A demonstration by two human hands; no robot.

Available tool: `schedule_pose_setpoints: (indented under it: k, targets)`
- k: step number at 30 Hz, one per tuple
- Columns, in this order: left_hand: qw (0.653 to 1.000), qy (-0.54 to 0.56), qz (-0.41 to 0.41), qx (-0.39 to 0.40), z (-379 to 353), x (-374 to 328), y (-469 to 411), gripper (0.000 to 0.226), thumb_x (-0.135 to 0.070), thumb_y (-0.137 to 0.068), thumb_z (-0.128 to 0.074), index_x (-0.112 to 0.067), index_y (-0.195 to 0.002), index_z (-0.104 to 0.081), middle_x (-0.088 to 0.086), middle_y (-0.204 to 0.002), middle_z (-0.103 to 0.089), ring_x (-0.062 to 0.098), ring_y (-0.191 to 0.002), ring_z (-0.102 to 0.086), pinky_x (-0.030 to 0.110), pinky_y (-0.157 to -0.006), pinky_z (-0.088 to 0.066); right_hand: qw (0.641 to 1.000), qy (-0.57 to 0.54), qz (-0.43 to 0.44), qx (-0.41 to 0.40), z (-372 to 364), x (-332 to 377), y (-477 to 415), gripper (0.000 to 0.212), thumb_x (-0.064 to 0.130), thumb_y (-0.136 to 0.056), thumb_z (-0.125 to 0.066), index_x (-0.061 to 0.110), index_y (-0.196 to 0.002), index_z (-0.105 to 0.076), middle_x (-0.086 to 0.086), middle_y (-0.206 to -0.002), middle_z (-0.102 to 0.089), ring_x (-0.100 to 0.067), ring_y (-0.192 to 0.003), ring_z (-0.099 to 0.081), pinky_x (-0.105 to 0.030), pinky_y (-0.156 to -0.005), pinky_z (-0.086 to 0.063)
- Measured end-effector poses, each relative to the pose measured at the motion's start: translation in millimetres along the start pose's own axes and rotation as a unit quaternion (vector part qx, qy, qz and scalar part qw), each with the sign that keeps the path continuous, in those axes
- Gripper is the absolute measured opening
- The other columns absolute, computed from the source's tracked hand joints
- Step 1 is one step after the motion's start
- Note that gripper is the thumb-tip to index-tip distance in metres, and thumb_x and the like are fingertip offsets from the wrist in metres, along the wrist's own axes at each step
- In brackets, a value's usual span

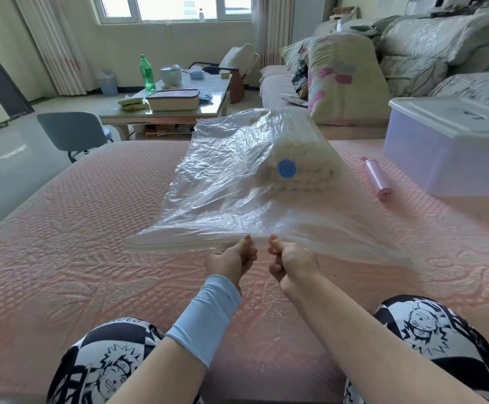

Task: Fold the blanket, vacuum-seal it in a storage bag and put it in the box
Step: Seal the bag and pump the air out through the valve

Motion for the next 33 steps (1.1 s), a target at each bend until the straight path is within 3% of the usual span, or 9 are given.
schedule_pose_setpoints:
  k: [5,10,13,17,23,26,29,33]
  targets:
    - [0.999,0.022,0.007,-0.036,4,-8,-6,0.014,-0.009,-0.085,-0.072,-0.004,-0.073,-0.065,0.002,-0.049,-0.063,0.009,-0.041,-0.058,0.016,-0.044,-0.050,0.999,-0.037,-0.001,-0.027,20,17,-6,0.014,-0.002,-0.093,-0.062,0.006,-0.084,-0.067,-0.002,-0.076,-0.059,-0.011,-0.062,-0.048,-0.019,-0.038,-0.033]
    - [0.997,0.052,-0.001,-0.065,3,-6,-10,0.008,-0.008,-0.085,-0.071,-0.003,-0.080,-0.067,0.002,-0.049,-0.062,0.010,-0.039,-0.057,0.017,-0.043,-0.050,0.998,-0.036,0.018,-0.054,44,32,-13,0.010,0.000,-0.093,-0.064,0.008,-0.087,-0.068,0.002,-0.073,-0.059,-0.006,-0.047,-0.043,-0.021,-0.041,-0.035]
    - [0.997,0.072,0.015,-0.015,-8,4,-6,0.013,-0.017,-0.089,-0.068,-0.007,-0.082,-0.064,0.005,-0.063,-0.062,0.015,-0.049,-0.059,0.023,-0.048,-0.052,0.997,-0.024,0.034,-0.058,53,37,-15,0.007,0.006,-0.092,-0.068,0.010,-0.086,-0.070,-0.001,-0.075,-0.059,-0.003,-0.032,-0.036,-0.024,-0.045,-0.037]
    - [0.991,0.043,0.071,0.101,-38,13,1,0.025,-0.034,-0.086,-0.070,-0.011,-0.087,-0.060,0.006,-0.068,-0.061,0.018,-0.059,-0.060,0.027,-0.053,-0.052,0.999,0.001,0.028,-0.024,49,33,-11,0.005,0.012,-0.090,-0.071,0.012,-0.086,-0.071,-0.001,-0.074,-0.061,-0.004,-0.032,-0.032,-0.024,-0.043,-0.036]
    - [0.995,-0.007,0.069,0.075,-64,35,3,0.024,-0.010,-0.081,-0.075,0.008,-0.096,-0.071,0.013,-0.075,-0.064,0.008,-0.043,-0.050,0.015,-0.043,-0.046,0.999,-0.007,0.027,-0.024,35,22,-6,0.005,0.004,-0.087,-0.070,0.007,-0.084,-0.073,-0.005,-0.069,-0.064,-0.003,-0.033,-0.044,-0.024,-0.046,-0.037]
    - [0.995,-0.017,0.081,0.059,-65,36,0,0.018,-0.009,-0.079,-0.078,0.005,-0.087,-0.072,0.010,-0.071,-0.065,0.008,-0.040,-0.048,0.016,-0.041,-0.046,0.999,-0.011,0.026,-0.030,40,27,-10,0.013,0.003,-0.090,-0.068,0.008,-0.078,-0.070,-0.004,-0.072,-0.062,-0.007,-0.043,-0.047,-0.023,-0.046,-0.040]
    - [0.997,-0.023,0.070,0.033,-63,34,-2,0.020,-0.009,-0.077,-0.079,-0.003,-0.064,-0.066,0.003,-0.050,-0.060,0.008,-0.035,-0.048,0.016,-0.040,-0.046,0.999,-0.022,0.016,-0.038,47,32,-15,0.016,0.003,-0.093,-0.065,0.008,-0.078,-0.067,-0.006,-0.076,-0.057,-0.013,-0.055,-0.043,-0.022,-0.046,-0.041]
    - [0.999,-0.023,0.044,-0.005,-55,23,-9,0.023,-0.010,-0.078,-0.080,-0.005,-0.062,-0.064,0.000,-0.048,-0.062,0.007,-0.034,-0.049,0.015,-0.039,-0.045,0.997,-0.056,0.010,-0.061,62,43,-23,0.022,0.002,-0.094,-0.063,0.009,-0.074,-0.063,-0.003,-0.068,-0.051,-0.008,-0.045,-0.036,-0.018,-0.042,-0.040]
Point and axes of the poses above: each hand's wrist, its own y-axis away from the middle knuckle, its own z-axis out of the back of the hand, x = y × z, the point moved 3 cm from there along -y, towards the middle knuckle
